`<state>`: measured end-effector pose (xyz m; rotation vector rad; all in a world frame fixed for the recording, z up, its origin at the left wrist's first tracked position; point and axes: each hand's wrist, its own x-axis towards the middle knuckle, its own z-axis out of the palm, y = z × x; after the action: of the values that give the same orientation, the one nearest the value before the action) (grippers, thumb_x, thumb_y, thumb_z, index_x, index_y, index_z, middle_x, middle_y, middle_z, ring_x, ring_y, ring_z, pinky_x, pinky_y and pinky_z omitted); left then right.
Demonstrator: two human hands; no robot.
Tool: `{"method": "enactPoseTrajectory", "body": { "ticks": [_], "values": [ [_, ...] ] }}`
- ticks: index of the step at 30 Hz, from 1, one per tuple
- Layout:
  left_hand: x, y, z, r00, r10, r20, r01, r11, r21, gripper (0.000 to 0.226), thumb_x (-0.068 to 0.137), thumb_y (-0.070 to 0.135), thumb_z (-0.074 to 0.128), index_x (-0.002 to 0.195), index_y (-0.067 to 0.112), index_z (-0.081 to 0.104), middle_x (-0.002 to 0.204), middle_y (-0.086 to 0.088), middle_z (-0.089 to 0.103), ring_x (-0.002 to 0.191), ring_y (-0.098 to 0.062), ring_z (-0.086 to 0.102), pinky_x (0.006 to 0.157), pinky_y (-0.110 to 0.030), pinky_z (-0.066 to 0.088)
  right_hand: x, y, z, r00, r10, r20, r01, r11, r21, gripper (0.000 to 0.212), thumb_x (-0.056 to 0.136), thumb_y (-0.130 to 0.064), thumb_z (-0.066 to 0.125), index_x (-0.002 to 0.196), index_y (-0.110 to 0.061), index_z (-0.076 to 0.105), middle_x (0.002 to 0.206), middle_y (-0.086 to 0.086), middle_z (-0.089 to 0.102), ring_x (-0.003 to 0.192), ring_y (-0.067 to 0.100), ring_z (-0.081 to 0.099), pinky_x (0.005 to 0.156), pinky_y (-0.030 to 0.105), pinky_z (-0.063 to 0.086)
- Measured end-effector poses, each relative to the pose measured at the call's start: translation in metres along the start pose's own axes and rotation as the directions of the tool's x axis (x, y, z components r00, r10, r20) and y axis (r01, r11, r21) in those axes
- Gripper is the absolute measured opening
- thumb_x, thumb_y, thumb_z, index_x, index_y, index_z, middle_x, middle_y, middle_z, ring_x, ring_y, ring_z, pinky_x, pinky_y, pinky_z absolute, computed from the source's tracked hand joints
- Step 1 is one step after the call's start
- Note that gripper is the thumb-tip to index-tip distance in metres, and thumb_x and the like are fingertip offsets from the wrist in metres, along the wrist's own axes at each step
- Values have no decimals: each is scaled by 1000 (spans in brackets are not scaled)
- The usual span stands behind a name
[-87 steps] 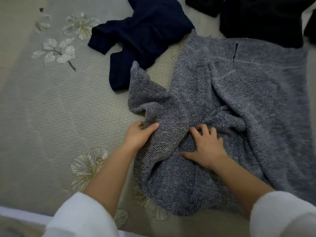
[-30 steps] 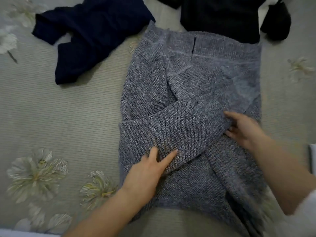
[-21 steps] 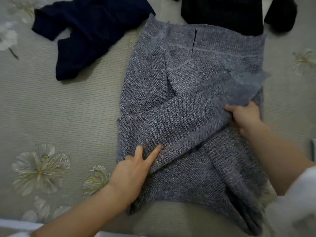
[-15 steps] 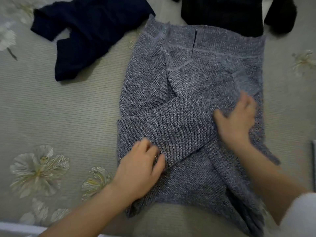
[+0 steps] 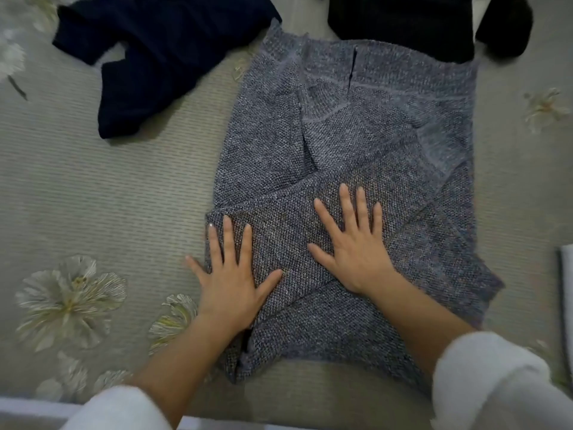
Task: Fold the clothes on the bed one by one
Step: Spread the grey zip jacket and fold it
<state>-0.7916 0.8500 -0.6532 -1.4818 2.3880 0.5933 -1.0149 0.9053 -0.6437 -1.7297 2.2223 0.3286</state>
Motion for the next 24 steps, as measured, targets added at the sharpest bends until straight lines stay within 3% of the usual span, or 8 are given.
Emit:
{"method": "enactPoseTrajectory", "body": {
  "ticks": [3,6,9,14,17,21,24],
  "values": [
    [-10,0,-2,974,219,-55,-211,970,118,84,91,69,14,153,17,-7,159,-10,-19,146,-26,-17,115,-58,-4,-9,-4,1,1000,-6,0,6,1000,10,76,87,-74,4,144,-37,-29,149,6,-42,137,31,-37,111,57,-17],
    [-26,-13,4,919,394,-18,-386,908,164,71,94,61,21,153,22,12,161,-9,2,148,-25,1,116,-49,4,-35,-15,9,998,-27,50,27,1000,-4,70,90,-69,1,143,-36,-30,150,3,-40,137,30,-39,113,54,-17],
    [-35,-22,4,923,385,10,-379,901,212,71,95,60,18,153,19,13,160,-12,6,147,-29,5,115,-46,5,-64,-23,14,996,-4,88,-5,994,105,66,89,-67,1,142,-41,-29,152,-5,-36,136,21,-41,113,46,-21],
    [-51,-19,-13,915,403,1,-396,898,193,70,95,54,13,152,14,13,159,-13,8,147,-29,2,117,-45,1,-131,-19,10,990,144,-6,-134,934,332,68,90,-69,19,147,-47,-10,157,-16,-22,143,11,-26,115,34,-18],
    [-69,-16,-15,861,507,-28,-500,857,128,68,98,55,19,153,16,13,160,-9,9,148,-24,1,117,-44,1,-181,-3,20,971,239,2,-227,919,322,81,85,-73,33,151,-42,-2,160,-10,-12,146,15,-16,117,39,-8],
    [-86,-4,-1,803,595,-11,-589,797,137,76,93,61,30,153,18,16,160,-11,10,147,-31,5,115,-47,6,-221,13,38,962,271,16,-265,924,275,105,70,-62,70,153,-26,16,159,11,14,147,24,4,115,45,9],
    [-89,3,11,815,575,72,-578,795,182,94,80,54,58,153,19,11,159,-17,7,145,-41,8,118,-52,12,-222,23,48,971,228,65,-237,951,201,112,73,-55,71,153,-27,-3,160,11,-5,146,23,-13,118,40,-5]
  ]
}}
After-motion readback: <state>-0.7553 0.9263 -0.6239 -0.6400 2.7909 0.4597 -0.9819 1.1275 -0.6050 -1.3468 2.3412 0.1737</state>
